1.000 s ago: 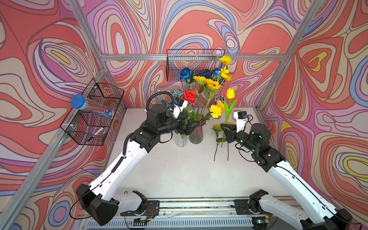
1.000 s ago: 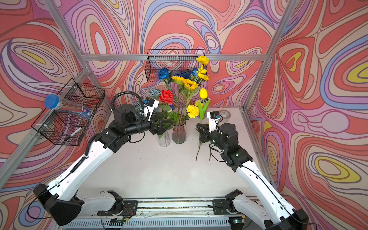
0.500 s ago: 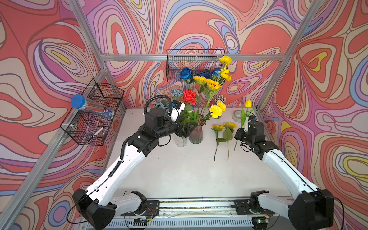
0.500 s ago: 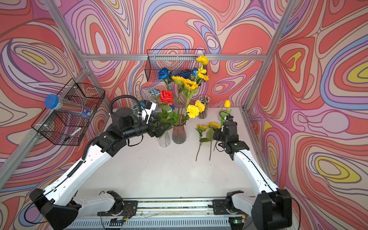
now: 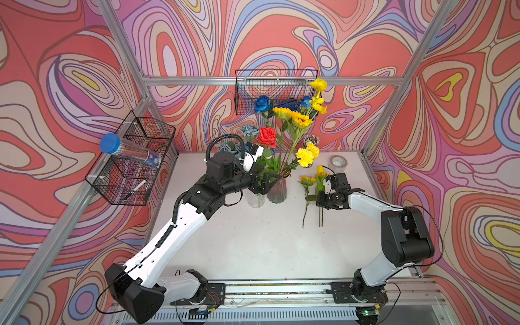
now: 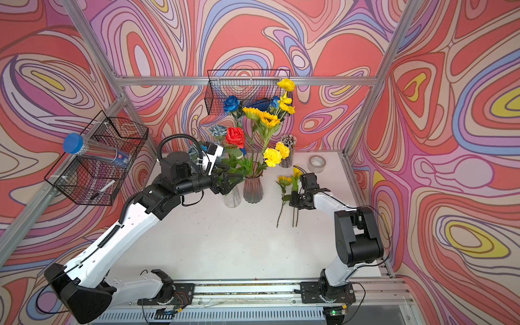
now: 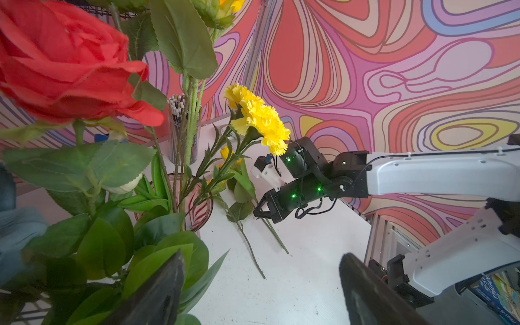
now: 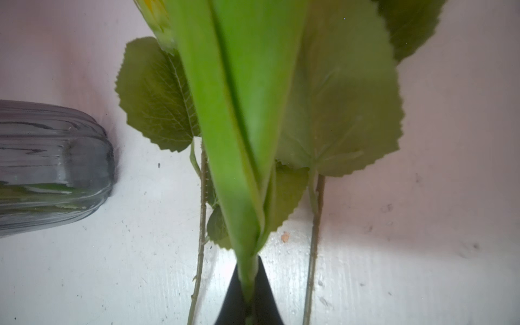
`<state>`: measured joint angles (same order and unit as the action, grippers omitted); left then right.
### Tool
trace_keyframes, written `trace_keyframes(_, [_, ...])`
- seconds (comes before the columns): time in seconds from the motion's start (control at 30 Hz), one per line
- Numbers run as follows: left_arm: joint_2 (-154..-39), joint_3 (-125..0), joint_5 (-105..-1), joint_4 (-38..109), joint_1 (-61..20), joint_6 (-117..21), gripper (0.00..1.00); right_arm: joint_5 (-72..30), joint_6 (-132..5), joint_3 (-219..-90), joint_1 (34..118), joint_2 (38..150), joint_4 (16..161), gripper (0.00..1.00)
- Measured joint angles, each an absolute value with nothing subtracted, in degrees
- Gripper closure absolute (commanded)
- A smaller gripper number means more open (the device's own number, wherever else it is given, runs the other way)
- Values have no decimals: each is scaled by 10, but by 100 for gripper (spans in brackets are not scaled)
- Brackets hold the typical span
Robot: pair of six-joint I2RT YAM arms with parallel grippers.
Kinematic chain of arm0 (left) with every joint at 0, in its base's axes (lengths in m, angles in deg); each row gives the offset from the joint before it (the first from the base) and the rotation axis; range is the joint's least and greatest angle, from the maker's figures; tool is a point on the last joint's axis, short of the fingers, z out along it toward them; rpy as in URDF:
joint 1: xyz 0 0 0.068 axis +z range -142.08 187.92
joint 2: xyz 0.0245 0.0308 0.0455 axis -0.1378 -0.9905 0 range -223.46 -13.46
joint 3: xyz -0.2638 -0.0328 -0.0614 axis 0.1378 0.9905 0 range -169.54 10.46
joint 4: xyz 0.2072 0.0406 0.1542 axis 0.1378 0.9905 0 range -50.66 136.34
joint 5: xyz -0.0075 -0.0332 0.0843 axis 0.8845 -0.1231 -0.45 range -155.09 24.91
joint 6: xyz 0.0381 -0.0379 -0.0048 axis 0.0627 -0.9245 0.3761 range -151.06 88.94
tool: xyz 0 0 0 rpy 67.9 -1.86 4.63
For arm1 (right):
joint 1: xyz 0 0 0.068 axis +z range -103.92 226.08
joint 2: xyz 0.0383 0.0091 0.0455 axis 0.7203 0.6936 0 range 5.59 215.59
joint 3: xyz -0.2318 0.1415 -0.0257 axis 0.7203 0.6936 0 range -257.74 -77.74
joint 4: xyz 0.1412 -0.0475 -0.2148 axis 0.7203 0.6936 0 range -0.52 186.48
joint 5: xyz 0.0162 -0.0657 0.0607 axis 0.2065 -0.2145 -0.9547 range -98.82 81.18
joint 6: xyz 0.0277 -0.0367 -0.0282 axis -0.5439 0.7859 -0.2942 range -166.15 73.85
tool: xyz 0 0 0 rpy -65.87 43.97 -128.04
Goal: Pick out yellow flowers from the vase
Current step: Place the flower at the center of the board.
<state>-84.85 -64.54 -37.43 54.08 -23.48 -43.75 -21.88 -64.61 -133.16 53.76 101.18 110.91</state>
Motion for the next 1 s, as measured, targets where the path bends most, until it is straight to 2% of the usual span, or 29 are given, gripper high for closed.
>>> trace_keyframes(0.23, [-860,-655,-363,541,-235,-437,13,-228,-644,-1344,538,1029,1118,100])
trace_keyframes(0.37, [-861,-656,-359,541,-235,-438,13,-231,-644,-1345,538,1029,1120,86])
trace_keyframes(0.73, [-870,-661,-348,540,-235,-446,14,-231,-643,-1344,538,1024,1127,75])
trace_keyframes(1.0, [-898,-667,-345,503,-235,-458,14,-225,-645,-1335,538,936,1120,64])
